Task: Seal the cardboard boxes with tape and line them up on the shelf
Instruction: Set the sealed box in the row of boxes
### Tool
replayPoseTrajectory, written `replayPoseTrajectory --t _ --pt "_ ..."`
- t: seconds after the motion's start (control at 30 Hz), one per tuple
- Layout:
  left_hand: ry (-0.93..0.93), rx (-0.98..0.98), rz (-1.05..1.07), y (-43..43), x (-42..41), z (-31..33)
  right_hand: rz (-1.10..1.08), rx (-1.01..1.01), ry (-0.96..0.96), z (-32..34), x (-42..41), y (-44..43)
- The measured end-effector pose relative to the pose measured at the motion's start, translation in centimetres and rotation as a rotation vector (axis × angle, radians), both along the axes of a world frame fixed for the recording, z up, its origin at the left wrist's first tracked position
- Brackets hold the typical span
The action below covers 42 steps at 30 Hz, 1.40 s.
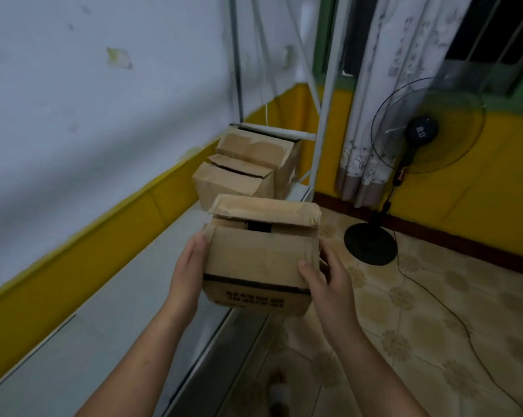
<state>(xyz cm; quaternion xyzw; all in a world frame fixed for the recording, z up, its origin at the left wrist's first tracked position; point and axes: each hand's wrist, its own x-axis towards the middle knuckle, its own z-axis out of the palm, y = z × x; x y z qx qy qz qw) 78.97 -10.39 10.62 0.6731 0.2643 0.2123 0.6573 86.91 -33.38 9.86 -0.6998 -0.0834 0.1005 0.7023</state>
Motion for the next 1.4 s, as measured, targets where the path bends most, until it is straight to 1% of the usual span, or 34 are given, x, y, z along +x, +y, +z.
replayPoseTrajectory --t 0.17,0.27,0.4,0.5,0.67,0.7,0.77,0.8,0.9,1.07,1.13,1.2,1.27,1.3,1.4 --pt "0.002 -0.109 0.025 1.7 9.7 -2.1 -0.002 -0.038 -0.042 -0.2 8.9 0.7" --pt "0.007 -0.16 0.05 2.6 15.2 -2.0 -0.007 -0.037 -0.03 0.3 13.5 1.3" --pt "-0.008 -0.145 0.111 4.1 18.8 -0.9 0.022 -0.078 0.011 0.9 17.8 2.2" --pt "0.007 -0.129 0.148 5.2 19.1 0.2 0.097 -0.094 0.072 1.3 19.7 3.1" --pt "0.016 -0.2 0.322 6.4 17.7 0.7 0.252 -0.145 0.226 1.4 22.5 4.7" --pt "0.022 -0.201 0.358 6.5 17.4 0.8 0.296 -0.141 0.285 1.5 23.1 5.1" --pt "0.033 -0.188 0.434 6.6 16.4 0.9 0.402 -0.098 0.463 1.5 24.5 5.8" --pt "0.038 -0.173 0.48 6.5 15.8 0.7 0.465 -0.098 0.524 1.5 25.1 6.2" --pt "0.035 -0.132 0.628 5.5 14.0 -0.3 0.611 -0.149 0.612 1.6 26.3 6.9" --pt "-0.006 -0.16 0.852 4.7 11.9 -1.4 0.759 -0.233 0.796 0.1 27.2 8.9" --pt "-0.044 -0.21 0.981 5.6 11.4 -2.1 0.799 -0.245 0.844 -0.6 26.7 10.3" --pt "-0.066 -0.229 1.054 7.8 11.6 -2.9 0.795 -0.242 0.89 -0.9 25.8 12.1" --pt "-0.041 -0.221 1.059 10.8 12.4 -3.7 0.777 -0.223 0.916 -1.3 24.7 14.1" --pt "-0.02 -0.228 1.041 12.5 12.9 -4.1 0.762 -0.201 0.898 -1.5 24.2 15.1" --pt "-0.007 -0.335 0.958 16.4 14.8 -4.9 0.722 -0.13 0.858 -2.3 22.7 18.1"
